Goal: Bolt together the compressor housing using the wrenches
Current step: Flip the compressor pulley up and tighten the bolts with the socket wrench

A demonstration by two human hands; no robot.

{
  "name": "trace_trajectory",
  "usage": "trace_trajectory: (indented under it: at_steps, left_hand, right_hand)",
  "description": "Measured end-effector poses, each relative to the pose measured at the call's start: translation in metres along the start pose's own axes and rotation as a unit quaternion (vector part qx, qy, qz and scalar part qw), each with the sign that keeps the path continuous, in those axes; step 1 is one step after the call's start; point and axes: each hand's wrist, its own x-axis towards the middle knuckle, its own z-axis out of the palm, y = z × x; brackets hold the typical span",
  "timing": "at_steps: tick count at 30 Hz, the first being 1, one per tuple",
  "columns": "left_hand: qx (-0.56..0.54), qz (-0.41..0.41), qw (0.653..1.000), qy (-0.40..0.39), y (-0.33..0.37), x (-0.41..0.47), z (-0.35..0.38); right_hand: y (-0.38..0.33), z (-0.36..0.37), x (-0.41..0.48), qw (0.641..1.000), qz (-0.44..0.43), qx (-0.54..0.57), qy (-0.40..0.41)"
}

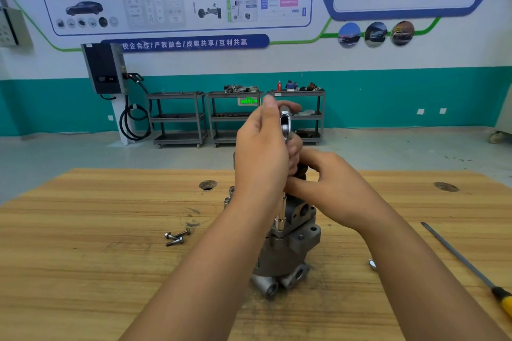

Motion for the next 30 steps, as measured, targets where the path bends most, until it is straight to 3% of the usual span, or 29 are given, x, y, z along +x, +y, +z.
trace_trajectory:
  at_steps: [6, 18, 24, 30]
  left_hand:
    - [0.139, 0.080, 0.987, -0.013, -0.007, -0.009, -0.002]
    - [0.098, 0.125, 0.984, -0.075, -0.015, -0.013, -0.008]
    - [0.160, 0.201, 0.963, -0.076, -0.015, -0.018, -0.006]
    - [0.116, 0.176, 0.970, -0.124, -0.006, -0.018, -0.013]
  right_hand:
    - [0.003, -0.001, 0.000, 1.000, -0.002, -0.003, -0.001]
    - [0.002, -0.001, -0.002, 1.000, 0.013, -0.014, -0.001]
    - [0.000, -0.002, -0.001, 1.000, 0.014, -0.004, -0.004]
    - [0.002, -0.002, -0.001, 1.000, 0.020, 0.014, -0.011]
